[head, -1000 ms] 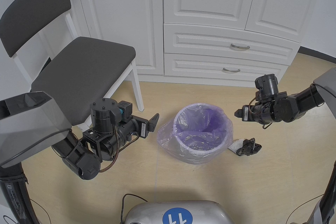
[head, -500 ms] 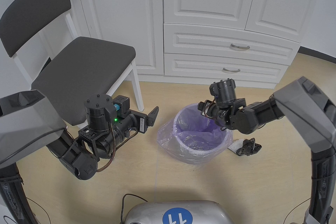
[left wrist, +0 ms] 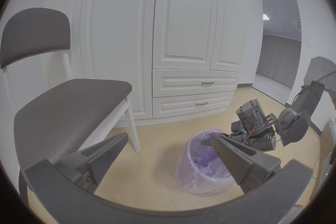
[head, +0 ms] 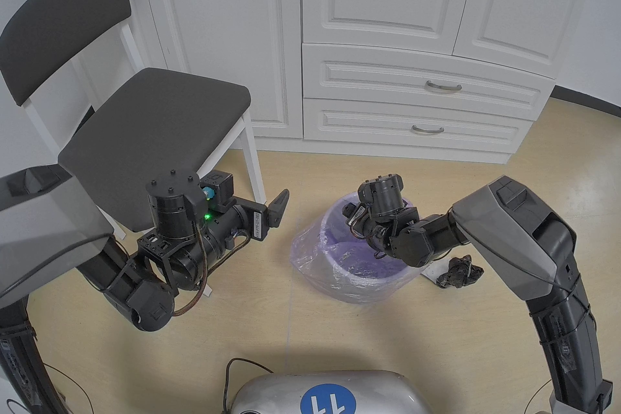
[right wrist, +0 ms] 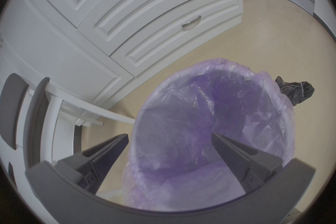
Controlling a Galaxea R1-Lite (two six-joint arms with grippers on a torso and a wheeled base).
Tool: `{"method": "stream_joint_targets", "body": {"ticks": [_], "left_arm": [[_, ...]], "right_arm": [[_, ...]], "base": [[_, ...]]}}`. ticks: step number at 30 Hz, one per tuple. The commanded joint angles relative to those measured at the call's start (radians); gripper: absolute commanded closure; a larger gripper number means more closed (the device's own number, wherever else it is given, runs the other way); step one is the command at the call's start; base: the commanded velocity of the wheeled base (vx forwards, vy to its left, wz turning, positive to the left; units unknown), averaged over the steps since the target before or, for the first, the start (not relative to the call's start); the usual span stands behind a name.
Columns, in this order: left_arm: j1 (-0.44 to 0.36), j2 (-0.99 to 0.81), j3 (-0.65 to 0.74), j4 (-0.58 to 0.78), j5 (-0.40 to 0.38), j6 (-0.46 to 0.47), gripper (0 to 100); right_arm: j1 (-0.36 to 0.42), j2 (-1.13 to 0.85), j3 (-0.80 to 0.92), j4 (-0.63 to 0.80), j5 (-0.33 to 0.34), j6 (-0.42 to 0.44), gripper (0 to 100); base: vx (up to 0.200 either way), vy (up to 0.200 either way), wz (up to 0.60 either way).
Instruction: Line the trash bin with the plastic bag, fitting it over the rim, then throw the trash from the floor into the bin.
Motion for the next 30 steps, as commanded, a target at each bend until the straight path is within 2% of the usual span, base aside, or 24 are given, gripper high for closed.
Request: {"method": "stream_joint_targets", "body": {"ticks": [1,2,3,6,11,19,24,25,30], "left_arm": [[0.002,0.000,0.001,0.000,0.001,0.000,0],[0.002,0.000,0.001,0.000,0.001,0.000,0],[0.002,0.000,-0.001,0.000,0.001,0.000,0],[0.002,-0.003,0.002,0.000,0.001,0.000,0],[0.002,-0.008,0.007,0.000,0.001,0.000,0],[0.002,-0.008,0.008,0.000,0.001,0.000,0],[0.002,-0.008,0.008,-0.002,0.001,0.000,0],[0.002,-0.008,0.010,-0.002,0.001,0.000,0],[0.000,-0.009,0.022,-0.008,-0.001,0.001,0]], "right_arm": [[-0.012,0.061,-0.031,0.006,0.011,0.005,0],[-0.012,0.061,-0.031,0.006,0.011,0.005,0],[-0.012,0.042,-0.002,0.029,0.052,0.005,0],[-0.004,-0.019,0.044,0.082,0.117,0.019,0],[0.030,-0.088,0.113,0.128,0.196,0.042,0],[0.079,-0.100,0.151,0.139,0.206,0.042,0],[0.097,-0.119,0.165,0.191,0.233,0.041,0],[0.111,-0.132,0.160,0.292,0.279,0.039,0],[0.126,-0.139,0.133,0.397,0.302,0.036,0]], "base": [[0.000,0.000,0.00],[0.000,0.000,0.00],[0.000,0.000,0.00],[0.000,0.000,0.00],[0.000,0.000,0.00],[0.000,0.000,0.00],[0.000,0.000,0.00],[0.000,0.000,0.00],[0.000,0.000,0.00]]}}
